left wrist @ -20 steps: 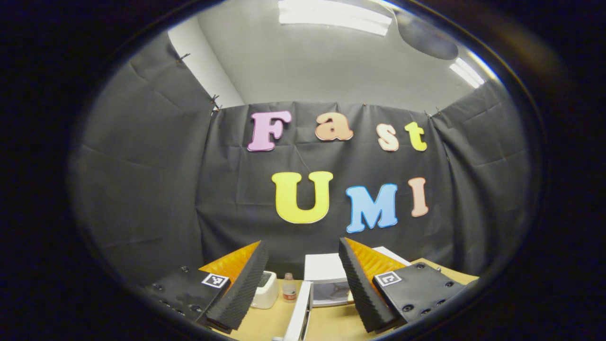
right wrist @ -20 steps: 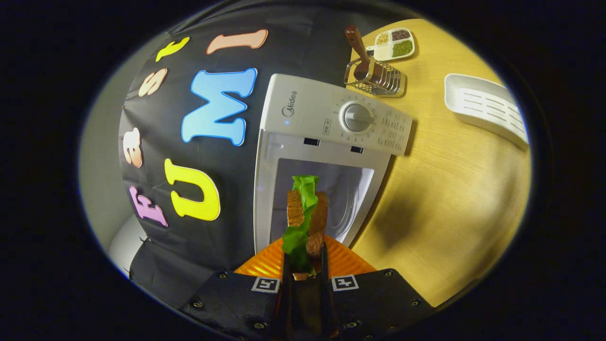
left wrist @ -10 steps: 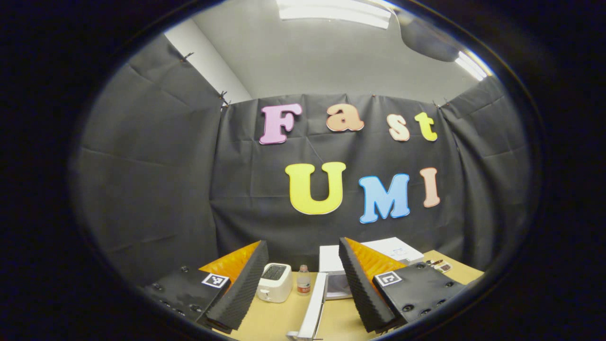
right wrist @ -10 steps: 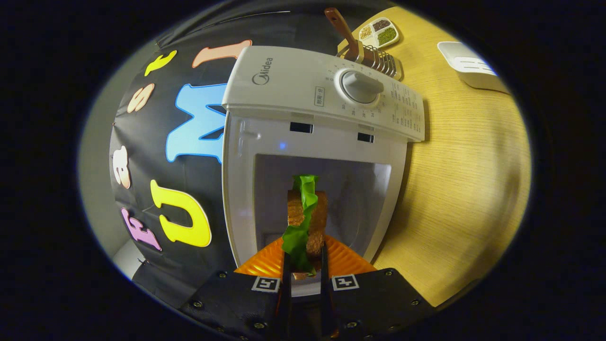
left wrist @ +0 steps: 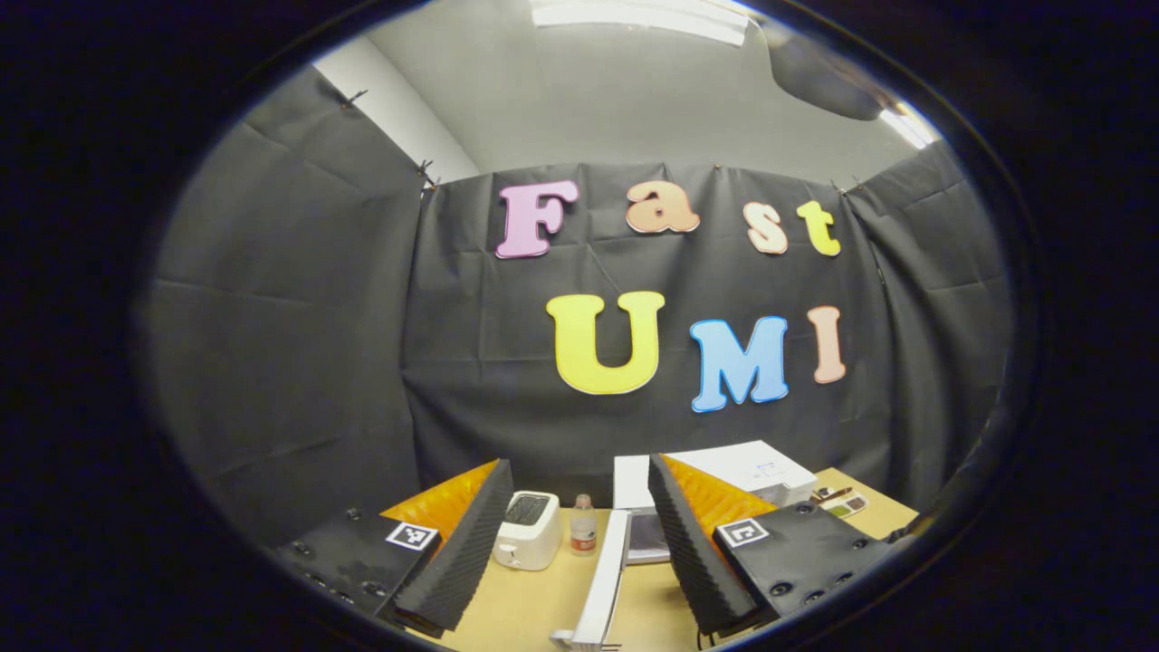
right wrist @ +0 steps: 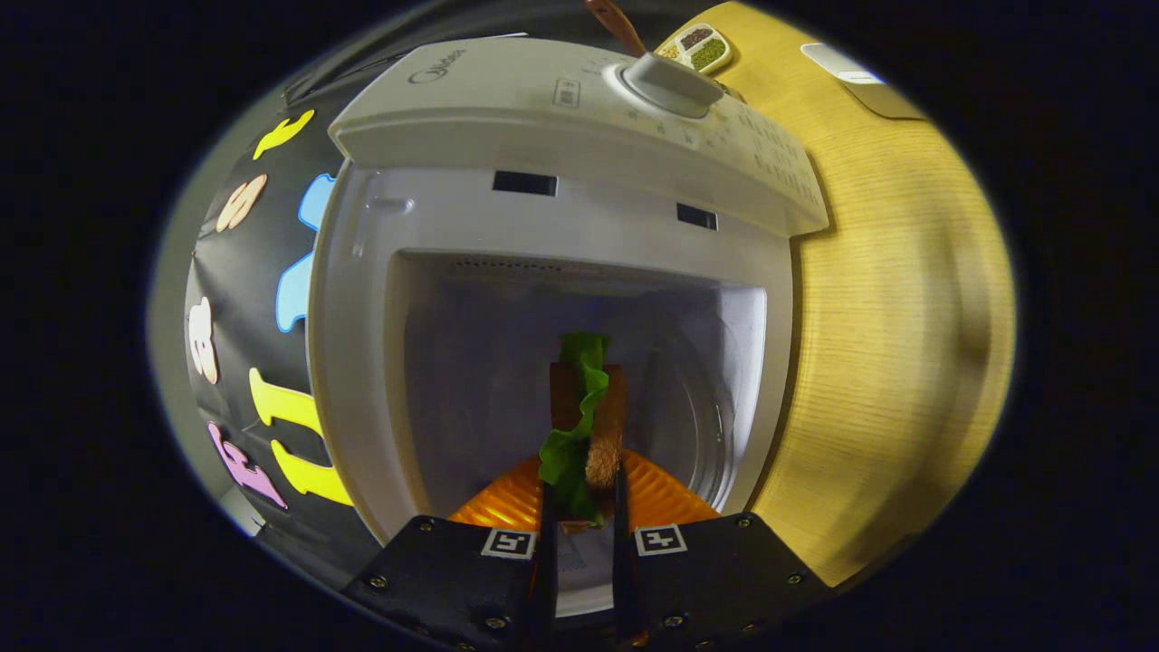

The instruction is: Open the microwave oven with the left hand, put the food in, and close the microwave oven.

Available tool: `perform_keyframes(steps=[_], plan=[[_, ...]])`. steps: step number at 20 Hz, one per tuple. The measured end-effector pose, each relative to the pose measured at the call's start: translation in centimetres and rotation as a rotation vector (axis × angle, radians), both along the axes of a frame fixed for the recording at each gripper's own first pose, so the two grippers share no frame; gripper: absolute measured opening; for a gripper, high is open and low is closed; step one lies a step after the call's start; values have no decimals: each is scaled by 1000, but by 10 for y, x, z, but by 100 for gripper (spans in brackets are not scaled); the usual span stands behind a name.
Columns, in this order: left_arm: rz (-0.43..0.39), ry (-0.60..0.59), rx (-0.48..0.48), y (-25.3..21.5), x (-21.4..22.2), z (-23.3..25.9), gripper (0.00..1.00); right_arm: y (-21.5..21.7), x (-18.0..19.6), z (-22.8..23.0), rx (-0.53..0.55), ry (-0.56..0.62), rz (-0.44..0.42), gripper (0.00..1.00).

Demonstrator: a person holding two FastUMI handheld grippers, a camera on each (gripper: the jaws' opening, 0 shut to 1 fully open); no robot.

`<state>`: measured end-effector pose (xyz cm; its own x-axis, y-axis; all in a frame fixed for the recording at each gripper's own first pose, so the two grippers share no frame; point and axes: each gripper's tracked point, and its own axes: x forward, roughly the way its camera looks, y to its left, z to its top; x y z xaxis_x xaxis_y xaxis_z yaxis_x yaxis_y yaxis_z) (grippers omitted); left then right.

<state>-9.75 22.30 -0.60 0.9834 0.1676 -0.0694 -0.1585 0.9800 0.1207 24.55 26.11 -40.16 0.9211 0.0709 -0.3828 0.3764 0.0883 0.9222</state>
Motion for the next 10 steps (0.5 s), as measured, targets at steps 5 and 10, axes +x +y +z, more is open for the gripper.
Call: perform_keyframes(steps=[5, 10], plan=[[1, -2, 15, 4, -1, 3, 94, 8, 13, -11, -27, 26, -16, 25], [1, -3, 0, 10, -4, 1, 94, 3, 10, -24, -6, 70, -51, 25]])
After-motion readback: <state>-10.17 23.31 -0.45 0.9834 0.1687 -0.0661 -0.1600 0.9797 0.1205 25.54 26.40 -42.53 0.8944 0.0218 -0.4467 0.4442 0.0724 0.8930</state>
